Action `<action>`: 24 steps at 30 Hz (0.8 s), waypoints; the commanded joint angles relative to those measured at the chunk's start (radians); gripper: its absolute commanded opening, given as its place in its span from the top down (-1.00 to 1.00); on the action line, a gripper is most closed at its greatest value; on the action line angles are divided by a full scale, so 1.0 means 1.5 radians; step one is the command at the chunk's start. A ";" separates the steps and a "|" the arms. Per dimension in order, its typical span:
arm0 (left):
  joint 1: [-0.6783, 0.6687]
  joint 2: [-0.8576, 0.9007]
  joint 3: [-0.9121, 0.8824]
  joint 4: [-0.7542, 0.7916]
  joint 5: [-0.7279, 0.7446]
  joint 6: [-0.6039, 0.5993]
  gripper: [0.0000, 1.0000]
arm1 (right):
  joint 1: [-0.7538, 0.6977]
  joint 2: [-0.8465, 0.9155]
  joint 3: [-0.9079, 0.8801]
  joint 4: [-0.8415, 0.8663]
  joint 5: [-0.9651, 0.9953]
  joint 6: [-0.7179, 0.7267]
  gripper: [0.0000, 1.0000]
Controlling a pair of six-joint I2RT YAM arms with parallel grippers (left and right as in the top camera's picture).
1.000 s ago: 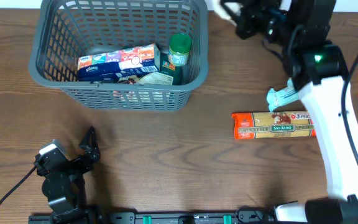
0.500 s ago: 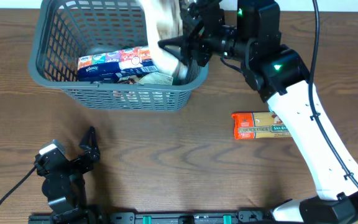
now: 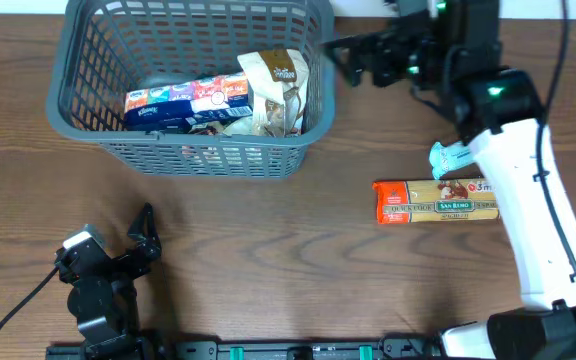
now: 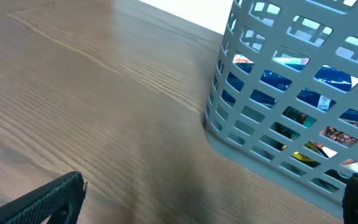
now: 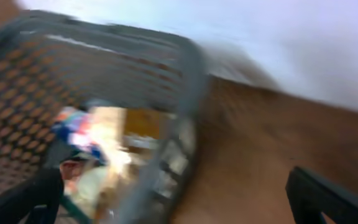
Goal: Pack container
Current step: 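Move the right gripper to the mint-green candy and grasp it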
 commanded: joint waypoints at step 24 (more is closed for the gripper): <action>-0.003 -0.004 -0.014 -0.002 0.002 -0.004 -0.97 | -0.281 0.206 0.001 -0.310 0.263 0.188 -0.99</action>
